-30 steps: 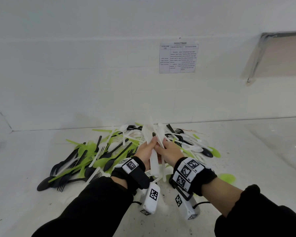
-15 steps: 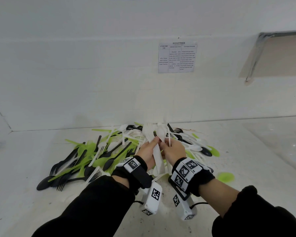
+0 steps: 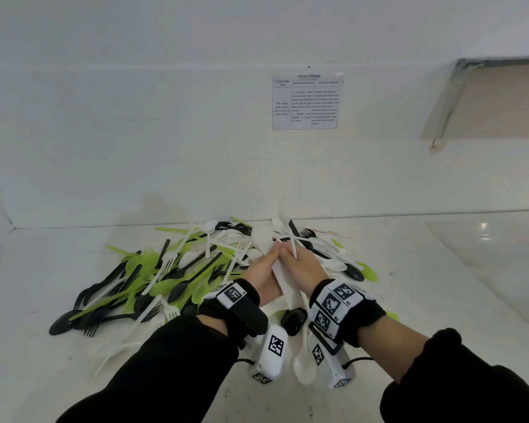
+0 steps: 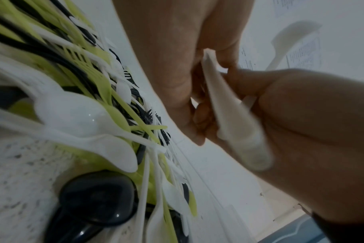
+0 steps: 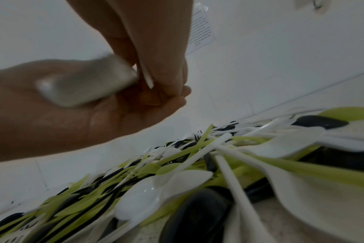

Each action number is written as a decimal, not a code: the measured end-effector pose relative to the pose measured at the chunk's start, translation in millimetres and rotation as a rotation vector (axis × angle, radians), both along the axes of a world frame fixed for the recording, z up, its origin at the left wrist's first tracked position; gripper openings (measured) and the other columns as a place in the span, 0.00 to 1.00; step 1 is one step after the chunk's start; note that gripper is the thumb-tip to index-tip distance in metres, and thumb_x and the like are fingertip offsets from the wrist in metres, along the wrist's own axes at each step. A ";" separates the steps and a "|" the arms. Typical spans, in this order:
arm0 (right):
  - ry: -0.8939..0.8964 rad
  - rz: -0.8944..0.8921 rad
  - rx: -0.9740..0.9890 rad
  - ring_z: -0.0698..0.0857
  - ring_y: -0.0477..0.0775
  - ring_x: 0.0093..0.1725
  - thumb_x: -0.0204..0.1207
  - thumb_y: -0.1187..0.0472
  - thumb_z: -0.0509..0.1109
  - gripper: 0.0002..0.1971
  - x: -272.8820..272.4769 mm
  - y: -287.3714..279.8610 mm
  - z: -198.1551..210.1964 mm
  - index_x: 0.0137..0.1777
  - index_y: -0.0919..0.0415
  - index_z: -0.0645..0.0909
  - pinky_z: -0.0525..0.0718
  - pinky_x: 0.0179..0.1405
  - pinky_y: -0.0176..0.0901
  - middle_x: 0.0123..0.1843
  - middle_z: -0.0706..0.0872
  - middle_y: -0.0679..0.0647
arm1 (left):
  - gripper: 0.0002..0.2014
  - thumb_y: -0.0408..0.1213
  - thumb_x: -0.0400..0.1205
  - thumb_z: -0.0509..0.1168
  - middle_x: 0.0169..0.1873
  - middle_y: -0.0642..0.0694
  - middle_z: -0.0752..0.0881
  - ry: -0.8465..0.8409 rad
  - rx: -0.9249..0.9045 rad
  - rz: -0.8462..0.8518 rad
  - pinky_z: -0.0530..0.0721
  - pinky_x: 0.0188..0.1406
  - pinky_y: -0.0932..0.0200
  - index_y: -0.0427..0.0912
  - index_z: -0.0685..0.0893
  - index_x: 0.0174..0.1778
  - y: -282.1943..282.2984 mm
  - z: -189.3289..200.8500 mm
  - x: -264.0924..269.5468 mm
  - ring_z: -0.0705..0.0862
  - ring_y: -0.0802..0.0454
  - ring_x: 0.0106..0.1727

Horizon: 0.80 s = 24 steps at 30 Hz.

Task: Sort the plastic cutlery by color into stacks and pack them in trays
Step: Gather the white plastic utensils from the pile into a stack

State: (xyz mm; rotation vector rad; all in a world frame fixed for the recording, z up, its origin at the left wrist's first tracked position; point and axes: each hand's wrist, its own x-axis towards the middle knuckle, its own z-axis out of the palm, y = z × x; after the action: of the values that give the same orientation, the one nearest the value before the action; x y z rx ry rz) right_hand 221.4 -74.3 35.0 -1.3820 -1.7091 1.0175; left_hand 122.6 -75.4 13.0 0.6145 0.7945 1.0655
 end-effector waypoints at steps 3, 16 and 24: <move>-0.006 -0.090 -0.002 0.83 0.61 0.55 0.85 0.59 0.55 0.16 10.2 1.9 -0.9 0.57 0.67 0.82 0.79 0.61 0.59 0.52 0.86 0.63 | 0.19 0.43 0.88 0.51 0.57 0.41 0.85 0.034 -0.008 0.043 0.86 0.42 0.54 0.38 0.78 0.67 -1.4 1.7 12.0 0.85 0.47 0.48; 0.080 -0.117 -0.007 0.78 0.54 0.47 0.84 0.65 0.52 0.14 34.9 -1.8 -21.5 0.69 0.64 0.63 0.73 0.43 0.40 0.50 0.80 0.57 | 0.12 0.41 0.85 0.54 0.54 0.48 0.86 0.124 0.085 0.062 0.80 0.50 0.51 0.43 0.82 0.56 -6.3 -1.2 30.8 0.82 0.49 0.55; 0.059 0.009 -0.016 0.77 0.58 0.68 0.85 0.64 0.52 0.14 35.9 -9.2 -18.8 0.68 0.66 0.67 0.71 0.66 0.45 0.68 0.78 0.60 | 0.19 0.44 0.87 0.51 0.63 0.37 0.82 0.256 0.101 0.084 0.76 0.65 0.45 0.41 0.79 0.68 -10.0 -8.0 30.0 0.79 0.44 0.62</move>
State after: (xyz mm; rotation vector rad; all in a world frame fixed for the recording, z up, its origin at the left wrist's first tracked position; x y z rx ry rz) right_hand 257.3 -83.5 16.2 -1.3432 -1.6686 1.0687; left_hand 152.6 -85.4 4.9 0.8208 0.9993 1.1220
